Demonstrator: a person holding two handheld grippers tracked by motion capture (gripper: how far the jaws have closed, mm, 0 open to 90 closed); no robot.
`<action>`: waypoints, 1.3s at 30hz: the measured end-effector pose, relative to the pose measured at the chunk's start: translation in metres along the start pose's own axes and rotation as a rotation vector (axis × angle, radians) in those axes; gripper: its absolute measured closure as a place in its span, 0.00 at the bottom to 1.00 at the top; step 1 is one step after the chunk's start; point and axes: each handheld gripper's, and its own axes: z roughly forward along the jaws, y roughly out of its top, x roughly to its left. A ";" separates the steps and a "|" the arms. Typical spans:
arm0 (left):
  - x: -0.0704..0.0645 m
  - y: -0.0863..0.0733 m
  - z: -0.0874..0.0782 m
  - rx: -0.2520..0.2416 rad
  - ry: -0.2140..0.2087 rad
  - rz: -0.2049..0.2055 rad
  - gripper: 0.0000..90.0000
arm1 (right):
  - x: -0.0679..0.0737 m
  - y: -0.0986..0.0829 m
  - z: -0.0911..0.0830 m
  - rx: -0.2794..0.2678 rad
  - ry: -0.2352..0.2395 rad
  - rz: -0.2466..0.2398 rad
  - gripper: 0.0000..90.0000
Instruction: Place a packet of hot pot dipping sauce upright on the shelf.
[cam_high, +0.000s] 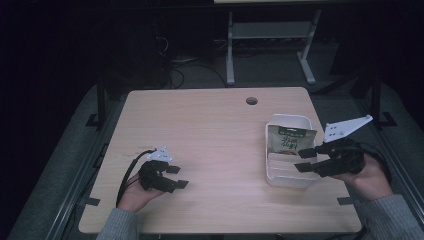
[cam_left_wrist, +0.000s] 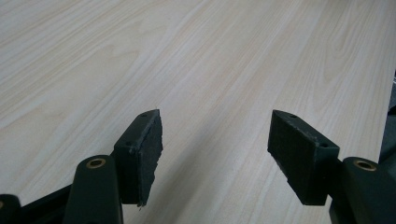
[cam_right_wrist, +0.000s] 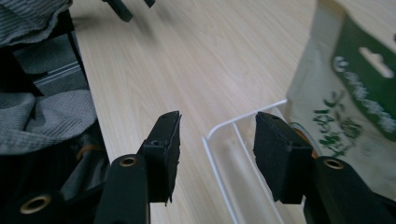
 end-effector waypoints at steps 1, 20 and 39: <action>0.000 0.000 0.000 0.000 0.000 0.000 0.39 | 0.001 0.000 0.003 0.002 0.006 -0.002 0.55; 0.001 -0.001 -0.001 0.005 0.002 0.005 0.38 | 0.022 0.013 0.062 0.019 0.113 -0.025 0.50; 0.002 -0.002 -0.002 0.007 0.006 0.003 0.36 | 0.034 0.027 0.105 0.030 0.164 -0.024 0.41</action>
